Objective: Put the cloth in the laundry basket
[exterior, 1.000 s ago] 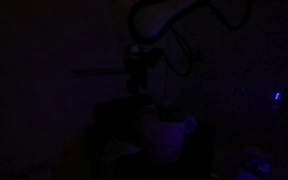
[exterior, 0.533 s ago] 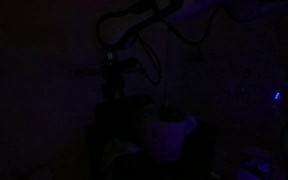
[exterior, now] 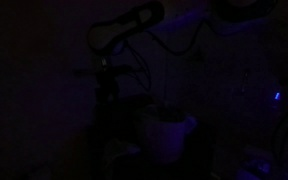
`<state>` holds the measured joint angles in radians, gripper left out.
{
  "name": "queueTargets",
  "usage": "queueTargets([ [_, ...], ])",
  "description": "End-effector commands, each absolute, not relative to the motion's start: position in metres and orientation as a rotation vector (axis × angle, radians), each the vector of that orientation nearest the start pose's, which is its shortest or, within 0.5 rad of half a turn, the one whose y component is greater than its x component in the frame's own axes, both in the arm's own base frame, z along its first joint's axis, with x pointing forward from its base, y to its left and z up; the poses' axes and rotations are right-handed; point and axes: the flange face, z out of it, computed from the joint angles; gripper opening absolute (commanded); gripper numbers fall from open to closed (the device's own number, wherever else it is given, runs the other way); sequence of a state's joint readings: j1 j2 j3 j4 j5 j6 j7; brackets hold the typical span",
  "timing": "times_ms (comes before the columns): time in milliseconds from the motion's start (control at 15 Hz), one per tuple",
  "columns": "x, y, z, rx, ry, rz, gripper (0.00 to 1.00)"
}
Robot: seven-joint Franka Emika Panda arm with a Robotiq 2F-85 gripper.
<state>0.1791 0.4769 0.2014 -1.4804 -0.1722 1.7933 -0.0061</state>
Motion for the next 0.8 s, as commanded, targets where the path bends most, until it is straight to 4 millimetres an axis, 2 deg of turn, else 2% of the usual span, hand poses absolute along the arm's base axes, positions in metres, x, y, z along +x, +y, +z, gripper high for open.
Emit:
queueTargets([
  [0, 0.646, 0.21, 0.381, -3.144, -0.7, 0.303, 1.0],
  [200, 0.668, 0.168, 0.348, -3.068, -0.788, 0.446, 1.0],
  [533, 0.709, 0.103, 0.278, -2.964, -0.898, 0.622, 1.0],
  [667, 0.719, 0.087, 0.239, -2.863, -1.009, 0.71, 1.0],
  [733, 0.723, 0.081, 0.213, -2.817, -1.066, 0.728, 1.0],
])
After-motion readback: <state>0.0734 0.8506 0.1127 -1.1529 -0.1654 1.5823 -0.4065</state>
